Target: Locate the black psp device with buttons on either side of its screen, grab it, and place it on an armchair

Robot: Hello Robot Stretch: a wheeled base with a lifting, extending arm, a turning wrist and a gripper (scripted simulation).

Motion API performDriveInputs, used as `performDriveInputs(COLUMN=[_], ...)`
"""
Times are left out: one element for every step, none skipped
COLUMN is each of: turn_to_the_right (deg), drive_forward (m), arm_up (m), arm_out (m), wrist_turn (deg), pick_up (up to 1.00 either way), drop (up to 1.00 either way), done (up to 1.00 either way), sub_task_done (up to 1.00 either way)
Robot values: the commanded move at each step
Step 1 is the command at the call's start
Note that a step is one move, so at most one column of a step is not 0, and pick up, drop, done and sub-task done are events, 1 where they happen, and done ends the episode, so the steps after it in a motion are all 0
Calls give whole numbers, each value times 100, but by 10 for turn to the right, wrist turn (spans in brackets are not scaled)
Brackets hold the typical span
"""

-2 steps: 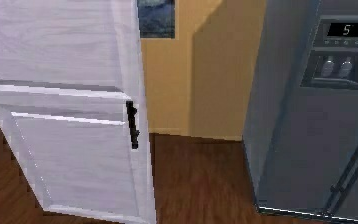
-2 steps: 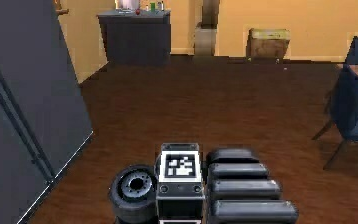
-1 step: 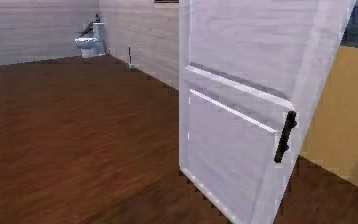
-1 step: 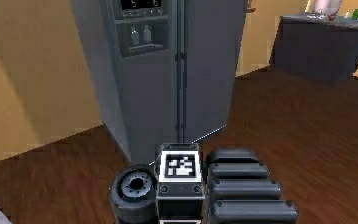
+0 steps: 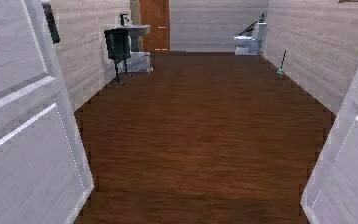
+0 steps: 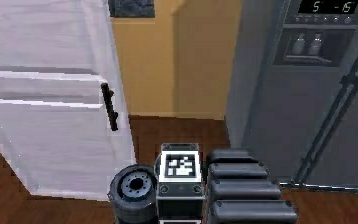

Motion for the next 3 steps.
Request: performDriveInputs(turn_to_the_right=[-30, 0, 0], drive_forward=[0, 100, 50], arm_up=[0, 0, 0], arm_out=[0, 0, 0], wrist_turn=[0, 0, 0], pick_up=[0, 0, 0], drop=[0, 0, 0], done=[0, 0, 0], sub_task_done=[0, 0, 0])
